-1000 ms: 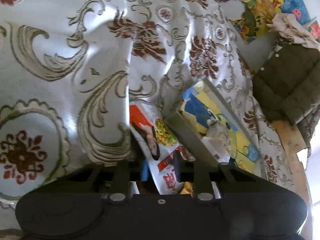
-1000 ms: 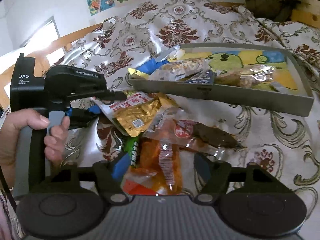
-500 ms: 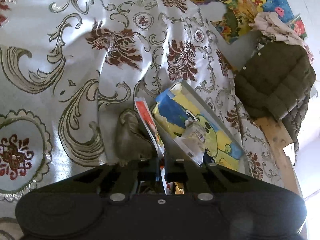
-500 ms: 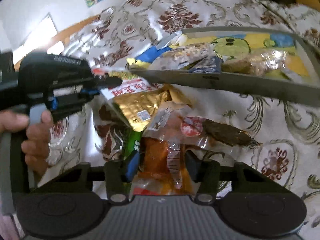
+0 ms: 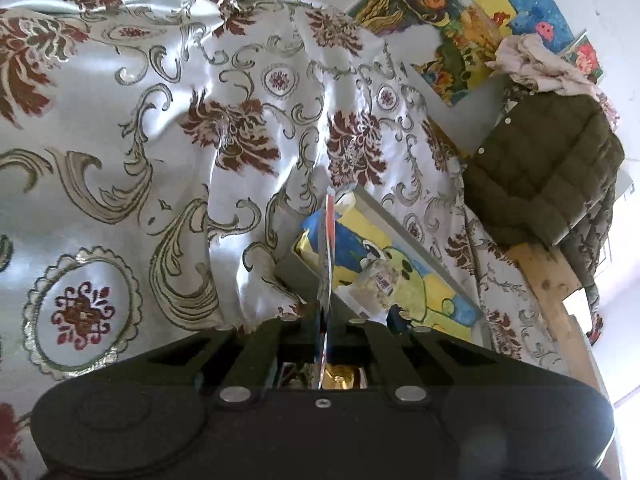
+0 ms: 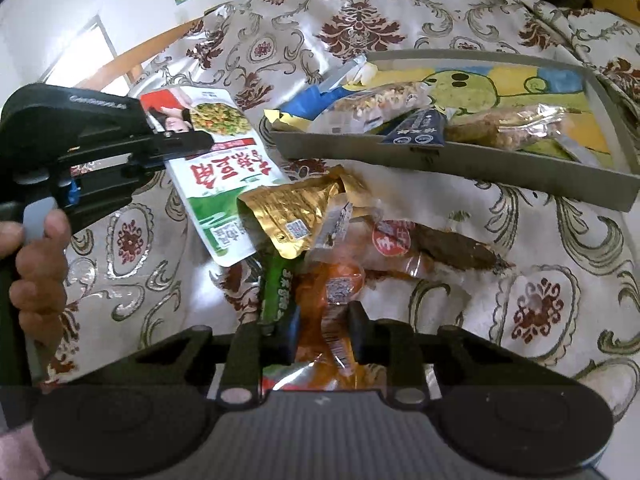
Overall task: Organize snacks
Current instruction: 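Lift both held snacks and carry them over the gray tray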
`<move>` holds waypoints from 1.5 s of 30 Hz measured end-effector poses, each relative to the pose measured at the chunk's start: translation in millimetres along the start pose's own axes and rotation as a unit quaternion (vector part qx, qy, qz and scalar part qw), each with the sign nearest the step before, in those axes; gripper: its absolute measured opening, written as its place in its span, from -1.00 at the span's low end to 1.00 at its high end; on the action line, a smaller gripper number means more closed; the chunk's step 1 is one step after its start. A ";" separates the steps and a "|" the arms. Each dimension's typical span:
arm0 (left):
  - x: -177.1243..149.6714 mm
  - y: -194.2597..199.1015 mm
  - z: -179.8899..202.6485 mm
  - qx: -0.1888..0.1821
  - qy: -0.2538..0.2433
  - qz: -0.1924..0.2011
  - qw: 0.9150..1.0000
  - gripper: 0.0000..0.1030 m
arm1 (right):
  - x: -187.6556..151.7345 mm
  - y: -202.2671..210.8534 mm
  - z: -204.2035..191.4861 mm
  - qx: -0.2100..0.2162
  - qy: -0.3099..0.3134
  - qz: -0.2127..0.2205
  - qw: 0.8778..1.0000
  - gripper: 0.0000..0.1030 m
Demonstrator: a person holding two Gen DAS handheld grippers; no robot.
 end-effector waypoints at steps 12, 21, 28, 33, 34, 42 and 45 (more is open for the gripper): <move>11.0 39.5 4.7 -0.024 0.013 0.061 0.998 -0.98 | -7.0 25.4 -8.8 0.000 0.030 0.019 0.999 -0.54; 11.4 46.4 6.3 -0.036 0.018 0.068 0.997 -0.98 | -19.5 37.9 -12.2 -0.004 0.029 0.024 0.999 -0.54; 14.4 51.8 9.4 -0.043 0.013 0.079 0.996 -0.98 | -24.1 50.2 -13.8 -0.007 0.028 0.037 0.999 -0.55; 15.7 55.2 13.3 -0.051 0.006 0.088 0.995 -0.98 | -25.8 65.3 -12.3 -0.002 0.013 0.059 0.998 -0.55; 15.9 55.2 13.8 -0.052 0.005 0.089 0.995 -0.98 | -25.7 68.8 -12.1 -0.002 0.013 0.066 0.998 -0.55; 19.2 54.8 22.4 -0.062 -0.013 0.097 0.993 -0.98 | -17.6 93.7 -7.6 0.024 -0.007 0.128 0.991 -0.55; 21.3 51.3 27.4 -0.069 -0.017 0.100 0.992 -0.98 | -10.4 101.9 -0.4 0.029 -0.023 0.157 0.987 -0.55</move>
Point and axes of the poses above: each gripper's, at about its wrist camera, not at the fingertips, and y roughly against the way its jaws point, z to its right, x to its top, the point moved 6 cm from there along -y, roughly the way its jaws point, and after that the axes turned 5 degrees about -z, right-handed, at the moved point
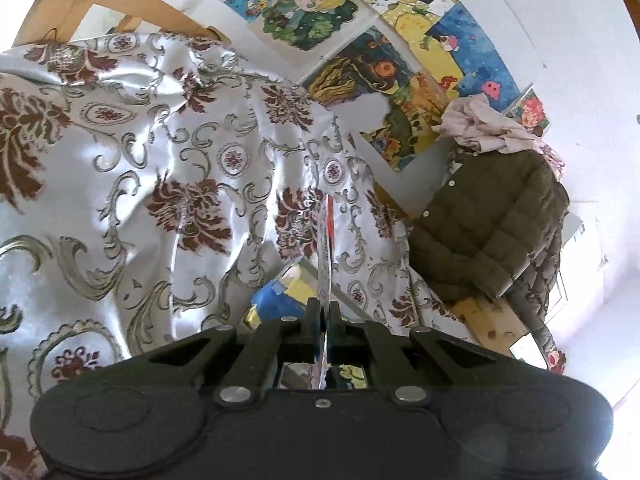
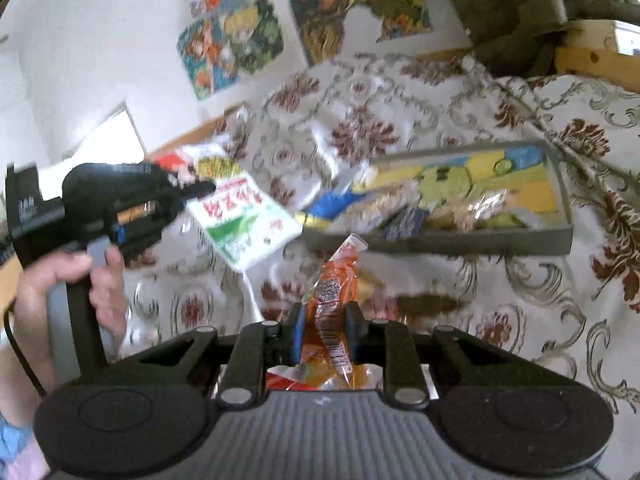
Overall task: Organize snacks
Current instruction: 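Lift both held snacks and carry them over the gray tray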
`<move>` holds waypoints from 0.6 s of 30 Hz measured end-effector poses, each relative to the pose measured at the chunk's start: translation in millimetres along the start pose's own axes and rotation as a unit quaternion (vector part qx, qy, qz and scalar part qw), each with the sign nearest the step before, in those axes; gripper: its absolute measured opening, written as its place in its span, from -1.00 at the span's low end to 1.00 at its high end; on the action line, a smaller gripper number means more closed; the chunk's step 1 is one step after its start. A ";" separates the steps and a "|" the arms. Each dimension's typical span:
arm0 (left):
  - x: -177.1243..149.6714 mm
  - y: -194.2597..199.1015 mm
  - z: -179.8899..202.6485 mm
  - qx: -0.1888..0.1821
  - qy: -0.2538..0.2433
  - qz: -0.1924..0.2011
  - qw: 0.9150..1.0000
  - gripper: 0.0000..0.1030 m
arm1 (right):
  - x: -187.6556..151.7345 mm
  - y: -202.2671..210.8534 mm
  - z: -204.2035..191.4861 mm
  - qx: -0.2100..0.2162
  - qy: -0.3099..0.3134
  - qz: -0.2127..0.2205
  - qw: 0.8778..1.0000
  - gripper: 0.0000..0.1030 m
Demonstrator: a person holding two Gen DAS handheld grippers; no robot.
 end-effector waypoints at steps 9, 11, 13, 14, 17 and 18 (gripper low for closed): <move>10.6 -44.1 33.7 -0.040 -0.033 -0.006 0.999 -0.98 | 56.8 -18.1 36.8 -0.030 -0.024 0.064 0.997 -0.55; 10.3 -58.3 39.6 -0.047 -0.043 -0.013 0.998 -0.98 | 71.2 -30.7 47.1 -0.034 -0.030 0.071 0.996 -0.55; 9.1 -72.1 41.5 -0.050 -0.043 -0.022 0.998 -0.98 | 85.0 -45.0 55.0 -0.042 -0.030 0.076 0.996 -0.55; 8.1 -79.1 41.7 -0.050 -0.041 -0.026 0.998 -0.98 | 90.2 -52.5 58.7 -0.046 -0.031 0.078 0.995 -0.55; 6.4 -97.9 39.7 -0.055 -0.033 -0.036 0.997 -0.98 | 100.6 -72.4 70.4 -0.053 -0.041 0.078 0.995 -0.55; 5.8 -104.1 39.1 -0.056 -0.031 -0.040 0.997 -0.98 | 102.2 -77.6 73.7 -0.056 -0.043 0.077 0.995 -0.55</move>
Point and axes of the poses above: each gripper's, at about its wrist camera, not at the fingertips, and y roughly against the way its jaws point, z to its right, x to its top, the point moved 6 cm from there along -y, roughly the way its jaws point, and after that the axes turned 5 degrees about -z, right-handed, at the moved point
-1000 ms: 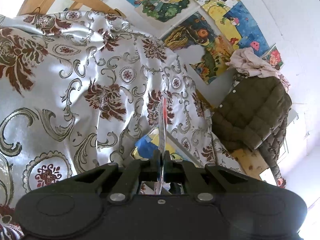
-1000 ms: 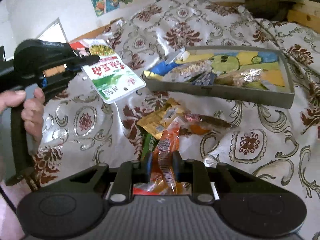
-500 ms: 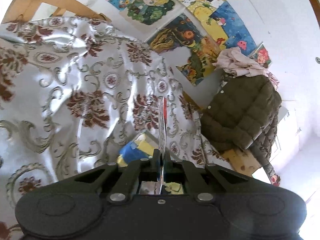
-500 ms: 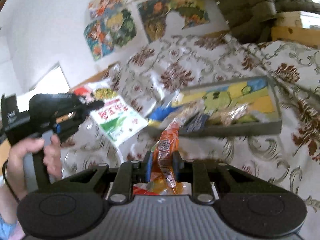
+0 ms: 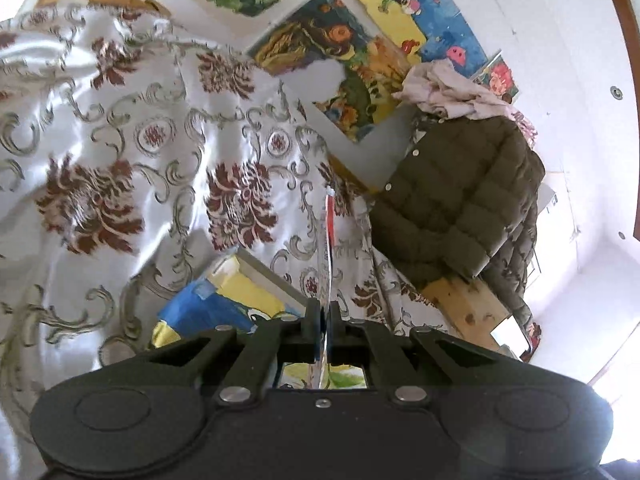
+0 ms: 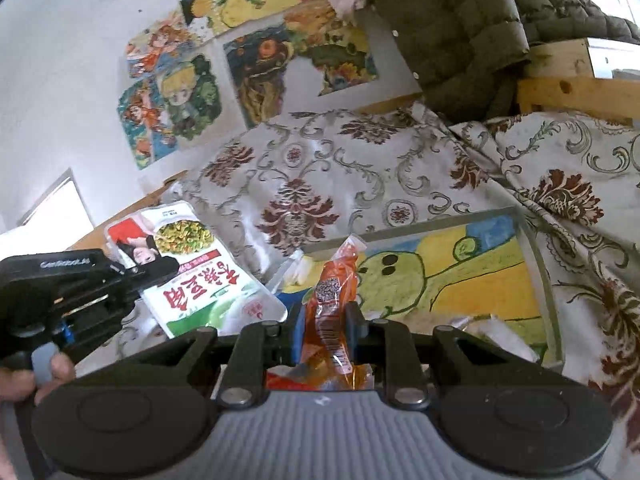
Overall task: Organize snacks
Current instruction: 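Lift both held snacks and carry them over the gray tray, then open both grippers to drop the printed bag and sausage pack into the tray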
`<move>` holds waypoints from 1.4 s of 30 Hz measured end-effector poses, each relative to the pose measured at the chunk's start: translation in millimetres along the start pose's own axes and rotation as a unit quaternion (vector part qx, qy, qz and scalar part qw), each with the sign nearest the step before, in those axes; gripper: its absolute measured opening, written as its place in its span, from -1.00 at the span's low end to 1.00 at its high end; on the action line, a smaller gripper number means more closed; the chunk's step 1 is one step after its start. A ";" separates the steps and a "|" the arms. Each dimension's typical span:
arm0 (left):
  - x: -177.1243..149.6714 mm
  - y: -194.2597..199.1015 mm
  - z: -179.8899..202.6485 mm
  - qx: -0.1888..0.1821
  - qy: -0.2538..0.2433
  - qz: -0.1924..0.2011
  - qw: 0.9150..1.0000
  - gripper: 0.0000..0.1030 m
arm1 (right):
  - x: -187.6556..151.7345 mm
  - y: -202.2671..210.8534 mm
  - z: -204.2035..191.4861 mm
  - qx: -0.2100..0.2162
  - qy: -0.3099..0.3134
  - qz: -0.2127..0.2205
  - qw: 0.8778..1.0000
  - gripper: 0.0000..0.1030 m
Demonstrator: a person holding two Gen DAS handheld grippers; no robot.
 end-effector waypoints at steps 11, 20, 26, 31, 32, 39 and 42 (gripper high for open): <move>-14.3 -46.9 -8.1 -0.006 -0.001 -0.043 0.999 -0.98 | -10.4 -39.1 22.9 -0.030 -0.021 -0.024 0.999 -0.55; -12.8 -63.5 -22.6 0.011 0.004 -0.058 0.998 -0.98 | -17.0 -46.7 16.1 -0.038 -0.001 -0.030 0.999 -0.54; -11.4 -67.7 -28.5 0.025 0.000 -0.061 0.998 -0.97 | -17.2 -48.2 17.5 -0.044 0.000 -0.034 0.998 -0.51; -12.3 -71.0 -30.9 0.035 -0.008 -0.069 0.997 -0.97 | -16.5 -48.0 19.0 -0.047 -0.001 -0.035 0.998 -0.48; -12.3 -71.3 -31.3 0.038 -0.011 -0.070 0.997 -0.96 | -16.6 -48.1 18.9 -0.049 0.000 -0.036 0.998 -0.46; -12.8 -72.9 -38.6 0.061 -0.007 -0.084 0.995 -0.67 | -17.1 -47.6 19.7 -0.062 0.007 -0.040 0.997 -0.40; -13.4 -72.6 -41.4 0.070 -0.002 -0.092 0.993 -0.51 | -16.7 -46.2 18.9 -0.067 0.014 -0.038 0.997 -0.34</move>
Point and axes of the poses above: each gripper's, at about its wrist camera, not at the fingertips, and y roughly against the way its jaws point, z to its right, x to its top, the point moved 6 cm from there along -y, roughly the way its jaws point, and after that the axes turned 5 degrees about -z, right-handed, at the moved point
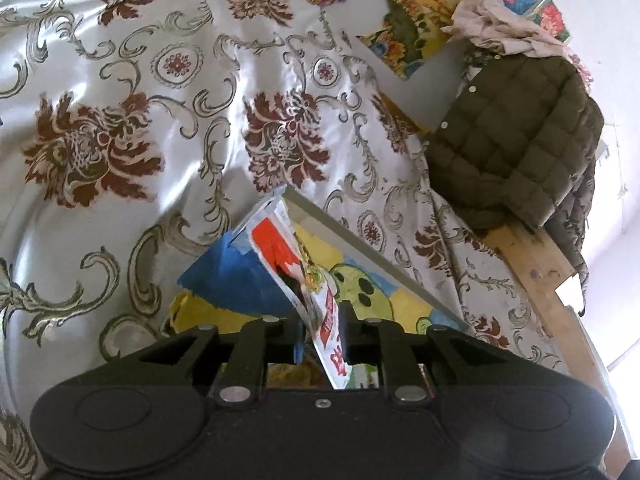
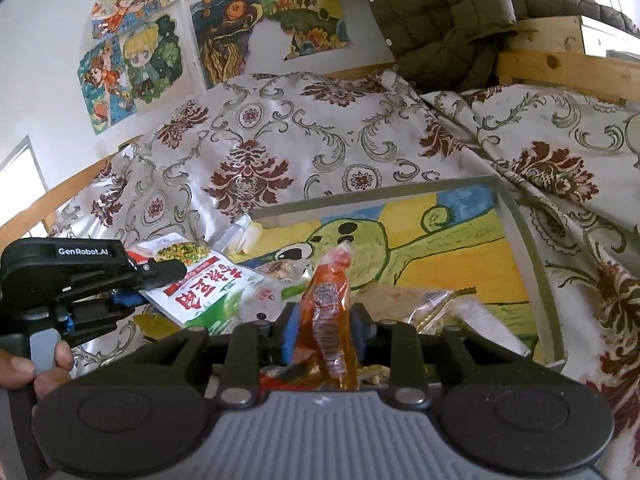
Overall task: Organize snacks
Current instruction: 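Open both grippers to drop the printed bag and sausage pack into the tray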
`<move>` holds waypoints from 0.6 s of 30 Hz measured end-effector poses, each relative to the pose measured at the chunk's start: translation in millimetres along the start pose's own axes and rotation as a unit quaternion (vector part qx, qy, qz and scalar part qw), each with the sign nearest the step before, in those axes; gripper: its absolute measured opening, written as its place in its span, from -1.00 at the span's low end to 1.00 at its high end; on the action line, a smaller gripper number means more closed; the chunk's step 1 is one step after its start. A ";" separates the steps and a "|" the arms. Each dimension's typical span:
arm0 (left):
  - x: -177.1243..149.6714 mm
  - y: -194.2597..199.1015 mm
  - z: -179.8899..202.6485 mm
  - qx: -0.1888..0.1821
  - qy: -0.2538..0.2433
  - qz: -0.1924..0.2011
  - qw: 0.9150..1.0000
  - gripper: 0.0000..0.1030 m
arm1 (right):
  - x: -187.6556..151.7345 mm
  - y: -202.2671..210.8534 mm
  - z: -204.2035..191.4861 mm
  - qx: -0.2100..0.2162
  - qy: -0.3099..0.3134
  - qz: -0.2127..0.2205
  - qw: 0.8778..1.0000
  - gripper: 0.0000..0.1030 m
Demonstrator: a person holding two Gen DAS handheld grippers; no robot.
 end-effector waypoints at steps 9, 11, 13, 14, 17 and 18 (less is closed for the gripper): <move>-2.5 7.8 4.9 0.044 -0.013 -0.011 0.999 0.36 | 8.6 14.7 -5.2 -0.014 0.021 0.028 0.999 -0.23; -2.8 13.4 8.1 0.050 -0.022 -0.007 0.998 0.47 | 10.9 18.9 -5.9 -0.018 0.023 0.034 0.999 -0.13; -3.3 19.6 12.5 0.056 -0.032 -0.002 0.998 0.56 | 13.4 24.3 -6.4 -0.021 0.025 0.042 0.999 -0.03; -4.0 23.6 14.7 0.059 -0.039 0.001 0.997 0.61 | 14.5 27.2 -6.7 -0.022 0.026 0.046 0.998 0.05; -6.1 36.0 21.5 0.067 -0.062 0.015 0.996 0.75 | 18.2 37.7 -6.9 -0.022 0.026 0.060 0.998 0.21; -6.7 41.4 23.8 0.069 -0.070 0.021 0.995 0.82 | 19.3 41.4 -6.6 -0.022 0.026 0.065 0.997 0.27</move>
Point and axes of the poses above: each gripper's, at about its wrist camera, not at the fingertips, and y roughly against the way its jaws point, z to its right, x to its top, the point moved 6 cm from there along -y, roughly the way its jaws point, and after that the axes turned 5 degrees about -z, right-handed, at the moved point
